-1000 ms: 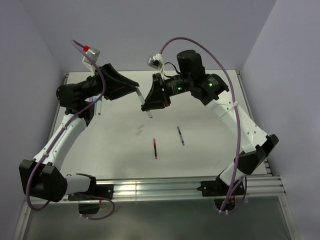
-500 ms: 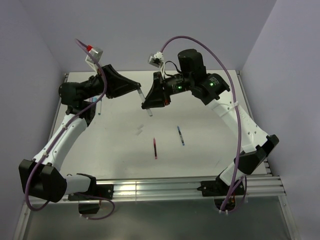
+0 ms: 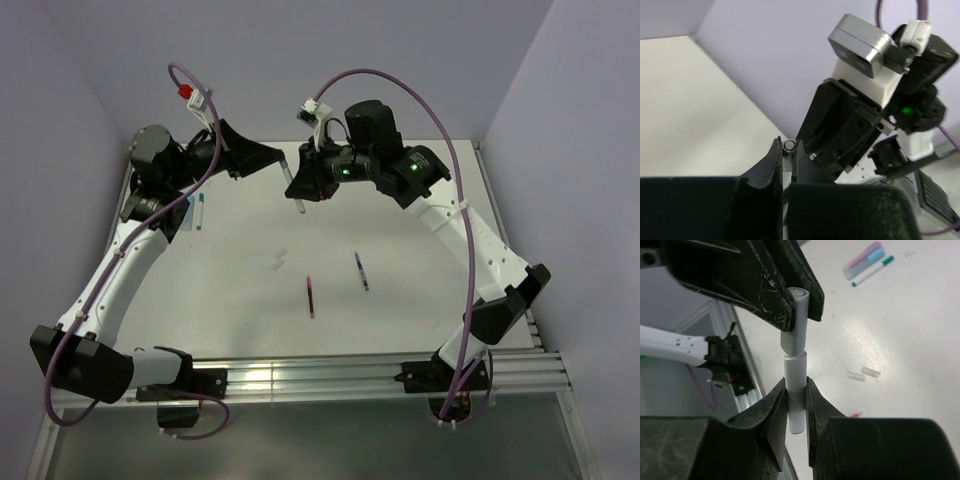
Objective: Insert the pens into the pen caps
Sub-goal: Press the pen cap onto the pen.
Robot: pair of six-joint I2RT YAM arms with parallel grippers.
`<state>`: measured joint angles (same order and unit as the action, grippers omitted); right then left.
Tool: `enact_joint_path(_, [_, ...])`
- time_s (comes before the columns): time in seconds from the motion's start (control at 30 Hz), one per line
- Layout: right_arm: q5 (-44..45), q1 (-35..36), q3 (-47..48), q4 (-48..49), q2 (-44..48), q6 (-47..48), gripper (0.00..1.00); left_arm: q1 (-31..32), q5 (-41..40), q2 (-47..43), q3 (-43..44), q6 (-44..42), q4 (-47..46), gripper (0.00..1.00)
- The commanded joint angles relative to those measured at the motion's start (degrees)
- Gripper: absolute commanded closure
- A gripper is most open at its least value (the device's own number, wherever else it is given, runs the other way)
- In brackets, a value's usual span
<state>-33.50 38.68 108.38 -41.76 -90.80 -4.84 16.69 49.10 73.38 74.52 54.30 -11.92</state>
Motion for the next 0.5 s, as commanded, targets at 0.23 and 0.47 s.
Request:
enact_joint_path(0.23, [12.22,2.02,6.05,-2.71,-4.73,-0.26,1.00,4.93,-18.77,0.88,4.93,-15.36,24.48,1.00])
enact_joint_path(0.47, [19.85,3.60,7.90,-4.38,-6.67,1.23,1.00,6.69,-24.13,0.97,5.37,-16.25,27.30,1.00])
